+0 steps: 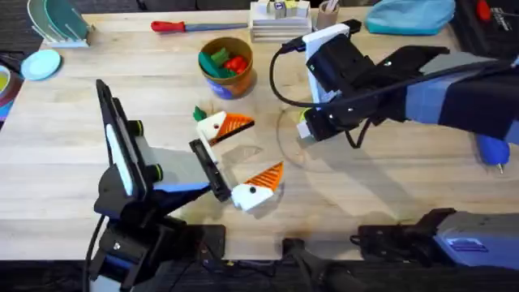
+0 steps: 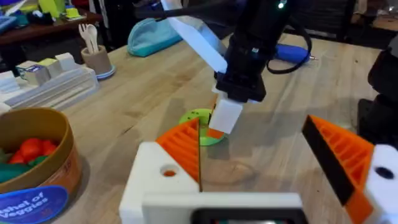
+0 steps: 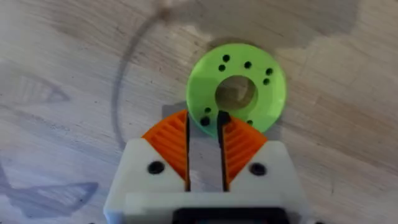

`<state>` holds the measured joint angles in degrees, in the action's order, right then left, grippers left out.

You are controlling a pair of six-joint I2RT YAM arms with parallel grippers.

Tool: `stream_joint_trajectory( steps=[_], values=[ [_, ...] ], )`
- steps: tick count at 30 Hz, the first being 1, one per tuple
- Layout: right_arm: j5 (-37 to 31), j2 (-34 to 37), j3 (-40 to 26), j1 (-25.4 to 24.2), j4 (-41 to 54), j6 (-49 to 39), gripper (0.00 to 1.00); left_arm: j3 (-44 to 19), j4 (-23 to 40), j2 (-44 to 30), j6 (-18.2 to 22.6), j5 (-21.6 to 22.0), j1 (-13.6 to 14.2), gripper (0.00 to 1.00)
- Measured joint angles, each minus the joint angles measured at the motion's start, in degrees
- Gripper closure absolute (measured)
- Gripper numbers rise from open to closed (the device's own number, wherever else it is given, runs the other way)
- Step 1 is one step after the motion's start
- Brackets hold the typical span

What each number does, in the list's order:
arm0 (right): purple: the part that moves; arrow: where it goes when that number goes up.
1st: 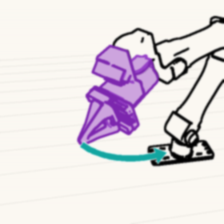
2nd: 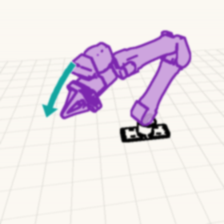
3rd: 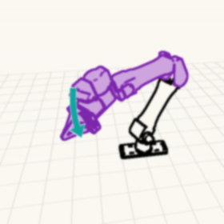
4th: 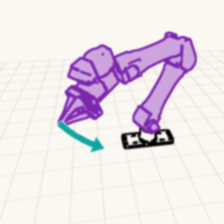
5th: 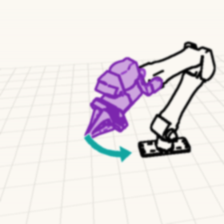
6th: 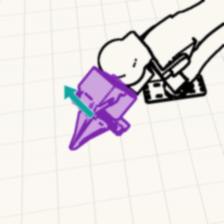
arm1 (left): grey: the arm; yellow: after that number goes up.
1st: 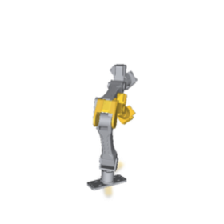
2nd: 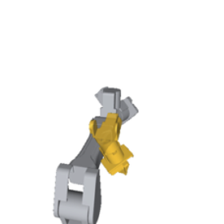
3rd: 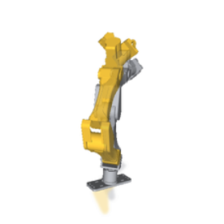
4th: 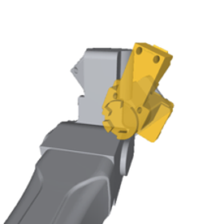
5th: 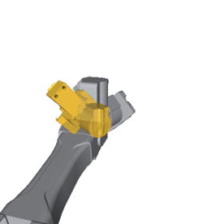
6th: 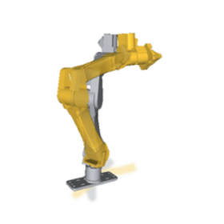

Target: Pick up the gripper from the table and insert it into the empty holder that is missing its gripper. Then pick up a screw, insert it into the mounting hole, and use the screwdriver to tighten it. Finally, clean up the table by picking up the vegetable and placing it into the bucket.

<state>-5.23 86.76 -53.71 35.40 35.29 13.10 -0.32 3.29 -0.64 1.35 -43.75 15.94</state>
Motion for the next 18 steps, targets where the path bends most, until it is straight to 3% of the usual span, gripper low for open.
stream_joint_trajectory(
  steps=[5, 10, 18],
  values=[
    [-0.05, 0.59, 0.0, 0.0, -0.11, 0.02, 0.782, 0.0, 0.0, 0.02, 0.0, 0.0, 0.0, 0.008],
    [-0.81, 1.27, -0.17, 0.0, -0.75, 0.02, 0.983, 0.0, 0.0, 0.02, 0.0, 0.0, 0.0, 0.008],
    [-0.99, 1.36, -0.32, 0.0, -0.56, 0.13, 0.994, 0.0, 0.02, 0.02, 0.0, 0.0, 0.0, 0.008]
  ],
)
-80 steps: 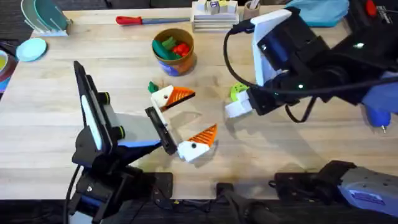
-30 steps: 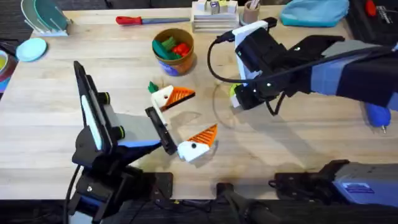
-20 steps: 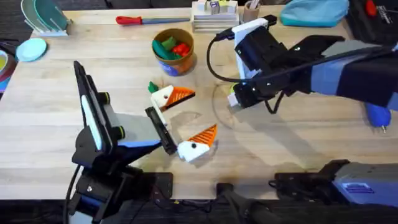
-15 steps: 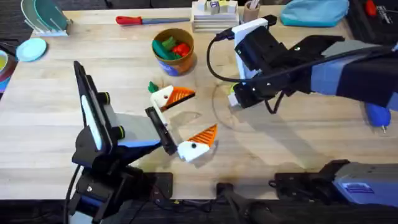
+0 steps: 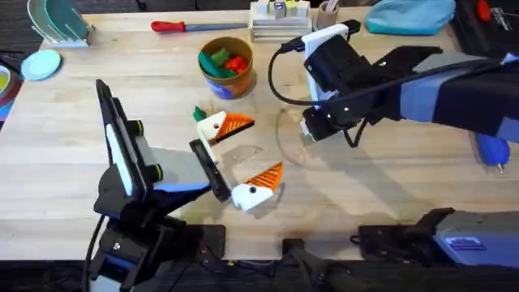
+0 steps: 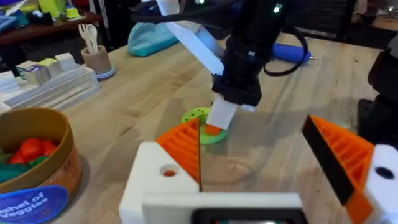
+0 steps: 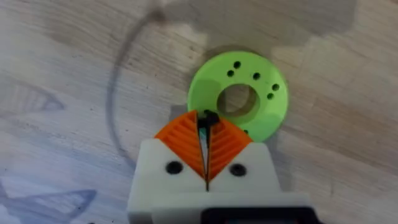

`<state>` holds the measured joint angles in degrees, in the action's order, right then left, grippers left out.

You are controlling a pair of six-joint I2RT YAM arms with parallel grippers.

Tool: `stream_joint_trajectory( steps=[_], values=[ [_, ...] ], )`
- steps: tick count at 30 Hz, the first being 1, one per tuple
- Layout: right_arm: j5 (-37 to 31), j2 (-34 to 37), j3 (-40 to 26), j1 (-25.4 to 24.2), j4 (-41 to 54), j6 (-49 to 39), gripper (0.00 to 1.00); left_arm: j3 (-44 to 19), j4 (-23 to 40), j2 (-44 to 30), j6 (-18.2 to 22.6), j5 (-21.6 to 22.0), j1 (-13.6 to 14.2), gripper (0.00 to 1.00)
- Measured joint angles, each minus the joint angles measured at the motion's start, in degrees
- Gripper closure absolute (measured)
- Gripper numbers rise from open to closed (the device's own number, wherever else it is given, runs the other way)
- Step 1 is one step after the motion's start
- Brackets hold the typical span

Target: Pick up the gripper from the table and insert it into the empty holder that is missing its gripper. Then pick up a screw, insert it into the mounting hole, and use the screwdriver to tighten it. Finally, clean up the table by picking up the vegetable and placing it into the bucket.

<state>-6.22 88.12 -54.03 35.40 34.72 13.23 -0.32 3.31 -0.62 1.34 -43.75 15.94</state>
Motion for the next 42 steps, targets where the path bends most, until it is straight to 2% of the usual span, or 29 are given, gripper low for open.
stream_joint_trajectory(
  steps=[7, 14, 18, 23, 27, 31, 42],
  values=[
    [0.04, 0.0, -3.81, 0.0, 6.61, -0.79, 0.995, 0.0, -0.02, 0.0, 0.0, 0.0, 0.0, 0.008],
    [0.45, -1.48, -14.4, 0.03, 15.26, -1.57, 0.995, 0.0, 0.0, 0.0, 0.0, 0.0, 0.0, 0.008],
    [4.05, -2.78, -21.56, 0.61, 18.04, -2.84, 0.995, 0.0, 0.0, 0.0, 0.01, 0.0, 0.0, 0.008],
    [9.53, -3.94, -30.0, 3.65, 19.3, -3.21, 0.995, 0.0, 0.0, 0.0, 0.01, 0.0, 0.0, 0.008],
    [11.64, -4.15, -34.85, 8.33, 19.08, -3.2, 0.995, 0.0, -0.02, 0.0, 0.02, 0.0, 0.0, 0.008],
    [12.57, -4.13, -36.36, 12.65, 17.61, -2.63, 0.995, 0.0, -0.02, 0.0, 0.02, 0.0, 0.0, 0.008],
    [13.2, 0.27, -36.36, 18.72, 12.84, -0.33, 0.995, 0.0, -0.01, 0.0, 0.02, 0.0, 0.0, 0.007]
  ],
)
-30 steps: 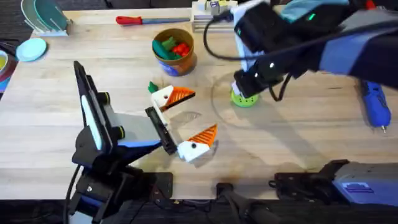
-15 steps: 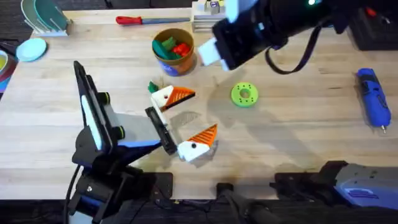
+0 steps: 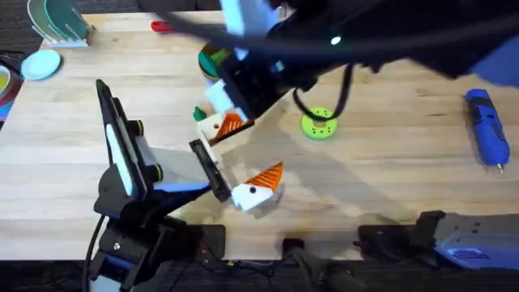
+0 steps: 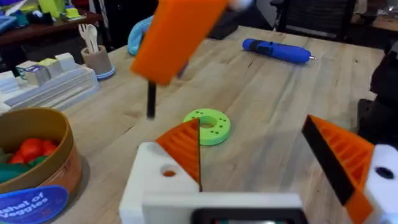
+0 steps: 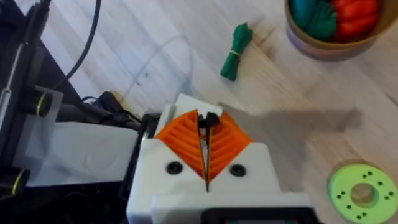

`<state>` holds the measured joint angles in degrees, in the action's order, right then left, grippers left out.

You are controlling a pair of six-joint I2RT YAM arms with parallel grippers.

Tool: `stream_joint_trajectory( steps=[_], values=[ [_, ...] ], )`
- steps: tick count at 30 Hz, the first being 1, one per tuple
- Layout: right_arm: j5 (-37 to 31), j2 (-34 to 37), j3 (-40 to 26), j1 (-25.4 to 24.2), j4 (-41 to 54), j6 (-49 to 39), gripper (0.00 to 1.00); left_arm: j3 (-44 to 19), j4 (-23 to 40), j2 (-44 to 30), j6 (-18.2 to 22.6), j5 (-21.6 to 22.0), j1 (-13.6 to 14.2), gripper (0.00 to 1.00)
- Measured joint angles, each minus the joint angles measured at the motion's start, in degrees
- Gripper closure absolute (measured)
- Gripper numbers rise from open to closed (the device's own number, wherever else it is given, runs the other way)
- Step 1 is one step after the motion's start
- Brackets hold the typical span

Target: Pick up the gripper from the table and insert it into the empty holder that is missing its gripper. Then pick up a screw, insert it into the mounting hole, and use the screwdriver to tighten it. Finally, clean up the table by picking up the vegetable and placing it into the bucket.

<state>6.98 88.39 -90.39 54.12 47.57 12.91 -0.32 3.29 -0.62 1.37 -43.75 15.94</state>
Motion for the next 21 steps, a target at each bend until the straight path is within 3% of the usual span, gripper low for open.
stream_joint_trajectory(
  steps=[21],
  values=[
    [0.61, 3.54, -0.02, 2.47, 1.76, 2.14, 0.995, 0.0, 0.1, -0.02, -0.09, 0.0, 0.0, 0.008]
  ],
)
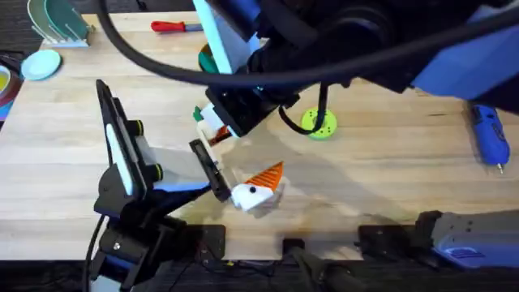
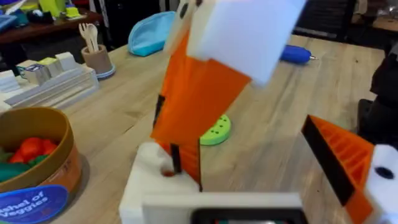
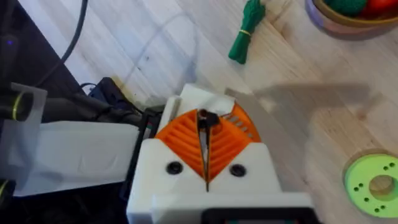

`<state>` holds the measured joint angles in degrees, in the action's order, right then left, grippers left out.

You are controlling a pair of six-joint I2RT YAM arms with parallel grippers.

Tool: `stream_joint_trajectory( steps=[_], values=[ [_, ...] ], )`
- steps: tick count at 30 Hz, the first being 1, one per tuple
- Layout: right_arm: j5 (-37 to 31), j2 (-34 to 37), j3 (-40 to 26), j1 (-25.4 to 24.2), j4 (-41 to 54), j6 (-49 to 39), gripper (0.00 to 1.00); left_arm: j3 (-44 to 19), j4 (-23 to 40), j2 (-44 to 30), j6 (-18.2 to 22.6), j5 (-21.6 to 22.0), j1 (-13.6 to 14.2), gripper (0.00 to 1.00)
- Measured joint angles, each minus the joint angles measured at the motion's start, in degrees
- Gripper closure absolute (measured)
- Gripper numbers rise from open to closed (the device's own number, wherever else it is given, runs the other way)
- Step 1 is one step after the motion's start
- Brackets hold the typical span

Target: Pick up the gripper from the table and insert it into the empty holder that is missing its gripper. Then pick up a screw, insert it into the mounting hole, and use the screwdriver to tighten it. Finally, clean up the table by picking up the vegetable and placing it into the bucket.

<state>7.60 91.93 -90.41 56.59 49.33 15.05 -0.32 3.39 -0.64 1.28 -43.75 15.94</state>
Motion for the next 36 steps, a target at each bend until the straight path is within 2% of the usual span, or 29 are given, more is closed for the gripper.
stream_joint_trajectory(
  steps=[36],
  values=[
    [-0.9, 0.99, -0.09, 0.03, -0.45, -0.04, 0.995, 0.0, -0.03, 0.0, 0.09, -0.02, 0.0, 0.008]
  ],
)
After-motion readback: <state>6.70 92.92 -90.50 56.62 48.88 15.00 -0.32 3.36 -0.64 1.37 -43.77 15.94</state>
